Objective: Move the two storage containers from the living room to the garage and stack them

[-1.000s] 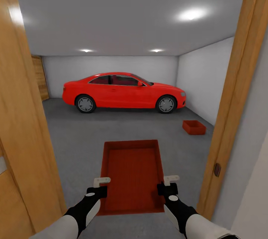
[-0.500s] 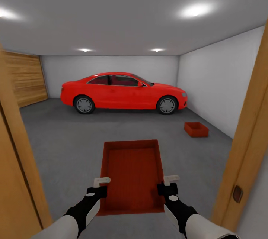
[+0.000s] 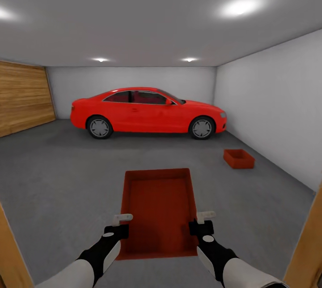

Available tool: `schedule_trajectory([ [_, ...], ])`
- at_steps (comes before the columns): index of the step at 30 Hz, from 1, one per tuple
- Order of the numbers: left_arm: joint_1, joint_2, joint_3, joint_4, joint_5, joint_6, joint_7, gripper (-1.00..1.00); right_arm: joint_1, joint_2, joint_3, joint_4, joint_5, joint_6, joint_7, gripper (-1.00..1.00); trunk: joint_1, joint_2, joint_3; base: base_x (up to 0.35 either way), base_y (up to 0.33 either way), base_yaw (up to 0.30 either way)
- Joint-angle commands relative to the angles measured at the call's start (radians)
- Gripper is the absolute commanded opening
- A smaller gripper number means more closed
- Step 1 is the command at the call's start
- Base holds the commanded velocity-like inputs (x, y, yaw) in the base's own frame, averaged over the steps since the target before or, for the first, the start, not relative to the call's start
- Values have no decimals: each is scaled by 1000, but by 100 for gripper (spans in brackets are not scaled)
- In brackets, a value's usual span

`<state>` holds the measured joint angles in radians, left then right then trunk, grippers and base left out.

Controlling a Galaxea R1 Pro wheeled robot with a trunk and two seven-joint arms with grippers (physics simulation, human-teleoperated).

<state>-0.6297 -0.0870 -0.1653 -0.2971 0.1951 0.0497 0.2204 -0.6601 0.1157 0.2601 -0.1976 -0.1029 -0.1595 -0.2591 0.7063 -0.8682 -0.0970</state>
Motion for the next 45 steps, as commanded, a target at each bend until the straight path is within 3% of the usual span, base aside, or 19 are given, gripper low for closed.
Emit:
schedule_trajectory([
  [1,-1,30,46,-5,-11,-56,45,-100,-1,-1,-42,3,-92,-8,-23,-100,1,-1,-2,318,0,0],
  [45,-1,31,46,-5,-11,-56,45,-100,-1,-1,-42,3,-92,-10,-22,-100,1,-1,-2,318,0,0],
])
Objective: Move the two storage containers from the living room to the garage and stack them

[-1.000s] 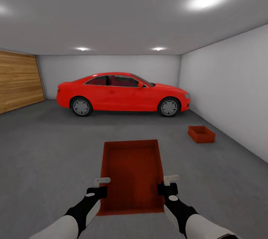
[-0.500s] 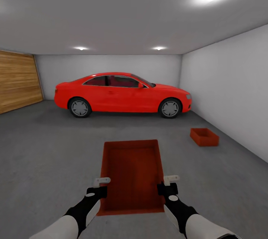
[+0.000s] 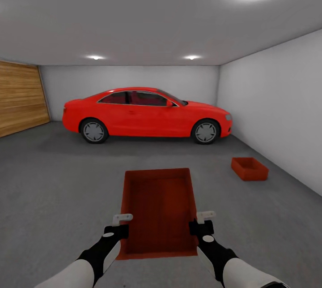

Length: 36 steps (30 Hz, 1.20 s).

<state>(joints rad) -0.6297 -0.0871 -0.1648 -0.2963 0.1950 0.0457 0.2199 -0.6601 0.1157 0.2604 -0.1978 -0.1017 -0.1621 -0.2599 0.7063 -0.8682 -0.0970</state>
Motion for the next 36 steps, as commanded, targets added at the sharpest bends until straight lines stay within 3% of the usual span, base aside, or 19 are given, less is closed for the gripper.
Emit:
schedule_trajectory([
  [1,-1,32,45,-5,-11,-52,45,-100,-1,-1,-43,3,-93,-8,-21,-100,1,-1,-2,318,0,0],
  [36,-1,32,45,-4,-11,-52,45,-100,-1,-1,-44,2,-93,-10,-21,-100,1,-1,-2,318,0,0],
])
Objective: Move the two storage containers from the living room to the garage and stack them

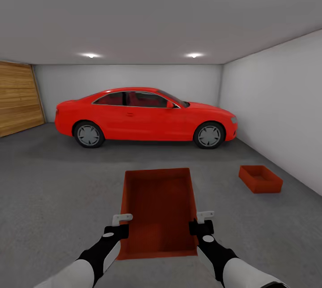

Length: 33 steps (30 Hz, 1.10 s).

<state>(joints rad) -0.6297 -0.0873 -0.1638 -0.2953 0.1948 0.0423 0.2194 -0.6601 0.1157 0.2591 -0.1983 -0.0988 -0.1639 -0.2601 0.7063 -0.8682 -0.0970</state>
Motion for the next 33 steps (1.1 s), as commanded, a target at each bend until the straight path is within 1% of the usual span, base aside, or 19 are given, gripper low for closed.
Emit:
schedule_trajectory([
  [1,-1,32,44,-5,-11,-48,46,-100,-1,-1,-43,3,-96,-8,-21,-100,1,-1,-2,318,0,0],
  [33,-1,32,44,-4,-11,-48,46,-100,-1,-1,-43,2,-96,-8,-21,-100,1,-1,-2,318,0,0],
])
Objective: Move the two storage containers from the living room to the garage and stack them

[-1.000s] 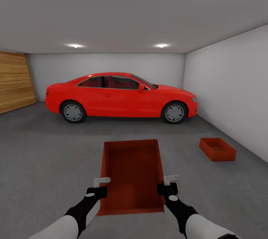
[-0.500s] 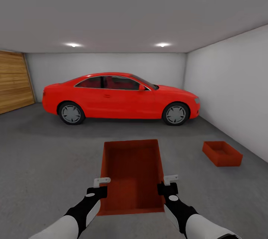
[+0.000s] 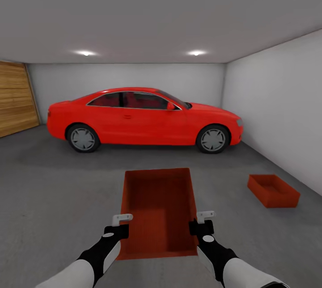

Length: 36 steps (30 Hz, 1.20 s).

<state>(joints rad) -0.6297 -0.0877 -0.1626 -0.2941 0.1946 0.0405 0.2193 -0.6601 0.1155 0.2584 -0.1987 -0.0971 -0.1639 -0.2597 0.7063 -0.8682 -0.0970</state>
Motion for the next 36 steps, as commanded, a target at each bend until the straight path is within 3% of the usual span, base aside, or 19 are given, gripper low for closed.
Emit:
schedule_trajectory([
  [1,-1,33,43,-5,-11,-47,46,-100,-1,-1,-42,3,-98,-8,-21,-100,1,-1,-2,318,0,0],
  [36,-1,33,43,-6,-11,-47,46,-100,-1,-1,-42,3,-98,-7,-21,-100,1,-1,-2,318,0,0],
])
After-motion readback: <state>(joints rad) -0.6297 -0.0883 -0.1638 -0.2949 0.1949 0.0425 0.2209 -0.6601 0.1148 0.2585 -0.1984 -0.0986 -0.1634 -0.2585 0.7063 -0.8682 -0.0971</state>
